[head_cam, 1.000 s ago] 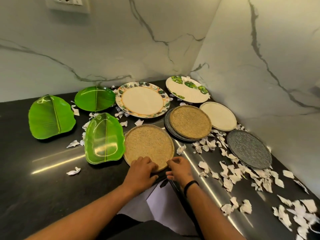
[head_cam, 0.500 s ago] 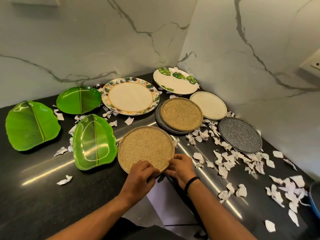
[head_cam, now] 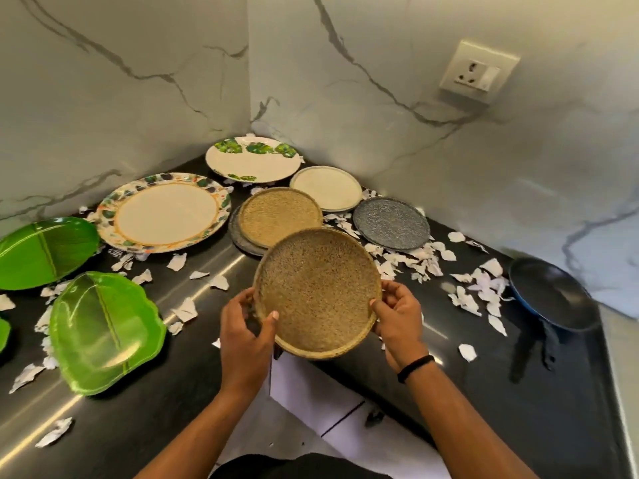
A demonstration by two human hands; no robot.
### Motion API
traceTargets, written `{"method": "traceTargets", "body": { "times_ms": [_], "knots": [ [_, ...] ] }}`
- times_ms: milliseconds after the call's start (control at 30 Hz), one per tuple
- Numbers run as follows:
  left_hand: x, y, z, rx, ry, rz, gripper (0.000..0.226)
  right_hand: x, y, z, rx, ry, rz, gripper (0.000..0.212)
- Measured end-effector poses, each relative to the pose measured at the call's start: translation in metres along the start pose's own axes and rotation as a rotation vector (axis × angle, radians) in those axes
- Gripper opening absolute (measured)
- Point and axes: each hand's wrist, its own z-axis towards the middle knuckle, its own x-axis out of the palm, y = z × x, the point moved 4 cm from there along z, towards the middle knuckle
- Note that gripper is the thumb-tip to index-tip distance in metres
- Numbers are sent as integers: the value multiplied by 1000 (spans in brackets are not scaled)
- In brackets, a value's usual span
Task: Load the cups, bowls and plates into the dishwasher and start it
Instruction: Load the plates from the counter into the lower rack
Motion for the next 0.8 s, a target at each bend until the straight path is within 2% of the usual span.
{"method": "traceTargets", "body": {
  "times_ms": [67, 133, 233, 367, 500, 600, 633, 700, 767, 800],
  "knots": [
    [23, -12, -6, -72, 124, -42, 53, -38, -3, -12, -12, -122, 13, 32],
    [50, -28, -20, -60, 223, -47, 50, -78, -7, -26, 6, -224, 67, 31],
    [85, -55, -38, -62, 343, -79, 39, -135, -8, -49, 33, -342, 184, 34],
    [130, -81, -66, -218, 517, -230, 22, -206, -15, -84, 68, -461, 314, 33],
    [174, -100, -103, -376, 644, -397, 17, -264, -24, -122, 92, -536, 415, 31],
    [208, -99, -134, -501, 615, -403, 15, -307, -37, -154, 89, -609, 452, 32],
    [220, -96, -144, -505, 578, -363, 18, -323, -41, -166, 81, -642, 459, 33],
    [237, -99, -166, -439, 527, -197, 42, -353, -49, -190, 72, -708, 493, 36],
    [250, -112, -195, -266, 545, -61, 61, -383, -59, -217, 66, -763, 535, 37],
    [252, -121, -210, -164, 547, 1, 61, -395, -64, -227, 66, -780, 557, 37]
  ]
}}
